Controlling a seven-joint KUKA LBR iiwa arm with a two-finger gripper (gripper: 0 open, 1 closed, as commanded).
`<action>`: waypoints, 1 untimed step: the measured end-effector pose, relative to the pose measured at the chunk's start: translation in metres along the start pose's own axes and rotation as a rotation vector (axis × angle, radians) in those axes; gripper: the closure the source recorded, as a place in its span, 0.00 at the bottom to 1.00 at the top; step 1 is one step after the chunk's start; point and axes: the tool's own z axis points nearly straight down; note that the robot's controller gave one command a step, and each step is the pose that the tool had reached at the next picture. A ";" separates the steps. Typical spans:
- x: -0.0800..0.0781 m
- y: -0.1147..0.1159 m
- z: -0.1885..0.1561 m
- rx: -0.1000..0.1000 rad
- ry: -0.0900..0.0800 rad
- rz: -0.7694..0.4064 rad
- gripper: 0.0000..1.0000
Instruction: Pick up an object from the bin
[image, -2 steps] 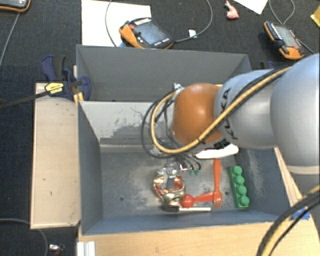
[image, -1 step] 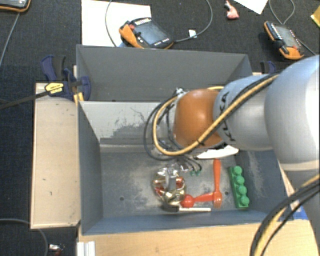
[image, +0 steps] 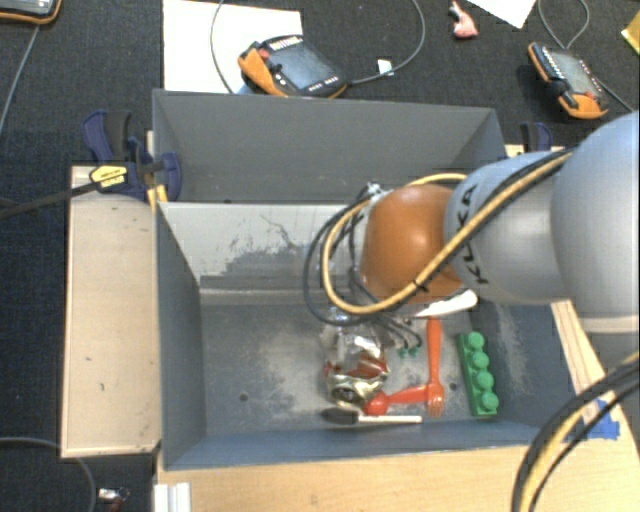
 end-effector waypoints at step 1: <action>0.000 0.000 0.000 0.000 0.000 0.001 1.00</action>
Offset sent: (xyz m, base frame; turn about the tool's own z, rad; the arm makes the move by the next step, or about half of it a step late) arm 0.0003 0.0002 0.0115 -0.0002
